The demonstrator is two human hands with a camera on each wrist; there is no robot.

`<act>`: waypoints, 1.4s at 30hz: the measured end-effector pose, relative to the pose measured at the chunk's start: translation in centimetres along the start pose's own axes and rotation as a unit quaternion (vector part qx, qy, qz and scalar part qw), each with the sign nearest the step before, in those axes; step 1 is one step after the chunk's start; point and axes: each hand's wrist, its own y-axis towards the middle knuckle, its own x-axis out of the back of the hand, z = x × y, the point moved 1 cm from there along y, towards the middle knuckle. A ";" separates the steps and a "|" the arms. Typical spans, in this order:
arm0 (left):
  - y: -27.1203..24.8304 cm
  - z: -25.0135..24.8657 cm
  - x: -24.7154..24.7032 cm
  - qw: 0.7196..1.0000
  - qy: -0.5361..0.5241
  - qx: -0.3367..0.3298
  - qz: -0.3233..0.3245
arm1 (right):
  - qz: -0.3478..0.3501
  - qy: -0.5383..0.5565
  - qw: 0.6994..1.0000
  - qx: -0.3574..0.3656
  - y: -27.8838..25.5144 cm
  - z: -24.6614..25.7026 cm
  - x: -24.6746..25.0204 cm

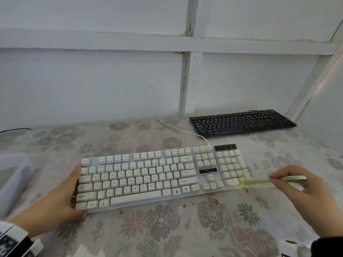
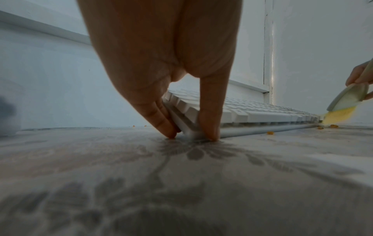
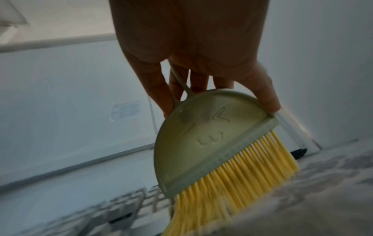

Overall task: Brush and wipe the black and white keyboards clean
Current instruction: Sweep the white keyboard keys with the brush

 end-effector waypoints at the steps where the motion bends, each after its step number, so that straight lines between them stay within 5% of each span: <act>1: 0.0 0.0 0.0 1.000 -0.001 0.000 -0.001 | -0.012 -0.013 1.000 -0.007 0.0 -0.1 0.4; 7: -0.1 -0.2 0.1 1.000 -0.008 -0.004 -0.001 | -0.077 -0.064 0.995 0.017 -0.1 0.4 1.0; 15: 0.2 0.8 0.5 0.998 -0.043 0.048 0.019 | -0.061 -0.125 0.990 -0.013 -0.2 -0.5 2.1; 28: 0.4 1.9 1.0 0.995 -0.079 0.063 0.021 | 0.045 0.019 0.996 -0.071 -1.6 2.4 3.0; 42: 0.0 -0.5 -0.4 0.992 0.034 0.113 -0.043 | 0.074 0.165 0.976 -0.117 -1.7 3.1 2.1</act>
